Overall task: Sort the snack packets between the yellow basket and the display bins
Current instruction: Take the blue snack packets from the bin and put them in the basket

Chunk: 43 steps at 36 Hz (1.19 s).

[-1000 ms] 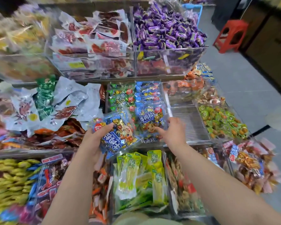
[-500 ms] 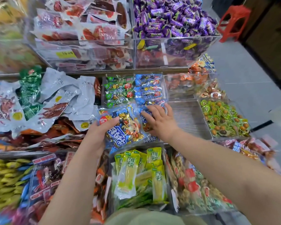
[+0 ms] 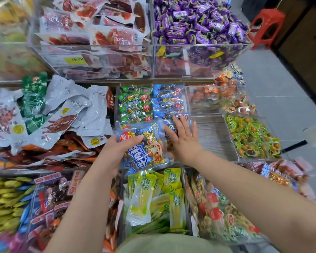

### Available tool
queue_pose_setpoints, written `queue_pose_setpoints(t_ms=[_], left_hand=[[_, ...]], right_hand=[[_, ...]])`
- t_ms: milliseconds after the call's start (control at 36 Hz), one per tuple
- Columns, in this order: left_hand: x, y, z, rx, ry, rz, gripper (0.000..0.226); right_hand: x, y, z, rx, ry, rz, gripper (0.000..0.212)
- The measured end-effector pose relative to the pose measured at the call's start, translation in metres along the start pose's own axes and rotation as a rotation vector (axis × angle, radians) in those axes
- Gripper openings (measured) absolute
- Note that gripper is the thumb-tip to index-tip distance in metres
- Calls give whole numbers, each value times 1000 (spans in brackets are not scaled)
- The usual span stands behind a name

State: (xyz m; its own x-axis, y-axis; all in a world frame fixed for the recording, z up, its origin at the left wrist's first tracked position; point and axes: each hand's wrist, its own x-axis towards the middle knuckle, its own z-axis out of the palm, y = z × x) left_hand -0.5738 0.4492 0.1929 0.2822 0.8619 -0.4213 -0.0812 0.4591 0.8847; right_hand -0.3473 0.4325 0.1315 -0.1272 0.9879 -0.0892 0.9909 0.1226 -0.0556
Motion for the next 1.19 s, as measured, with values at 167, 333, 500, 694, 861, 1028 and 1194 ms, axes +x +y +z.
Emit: queue_pose_setpoints(t_ms=[167,333,500,694,861,1028,1194], left_hand=[[0,0,8,103,15,0,37],[-4,5,32,248,20,75,45],[-5,7,52,228,62,89,89],[-3,10,39,194,89,112,95],[-4,3,35,184,-17,122,99],[12,3,18,242,64,137,98],[13,6,25,379,0,167,83]], right_hand=[[-23,3,-34,571,324,43,49],[-44,-1,-76,1346,132,161,32],[-52,-11,-76,1264,-4,265,52],[-58,-5,-70,1642,212,537,26],[-56,-31,-54,2013,253,741,64],[-52,-16,-56,1023,197,443,112],[-39,0,-78,478,197,-79,101]])
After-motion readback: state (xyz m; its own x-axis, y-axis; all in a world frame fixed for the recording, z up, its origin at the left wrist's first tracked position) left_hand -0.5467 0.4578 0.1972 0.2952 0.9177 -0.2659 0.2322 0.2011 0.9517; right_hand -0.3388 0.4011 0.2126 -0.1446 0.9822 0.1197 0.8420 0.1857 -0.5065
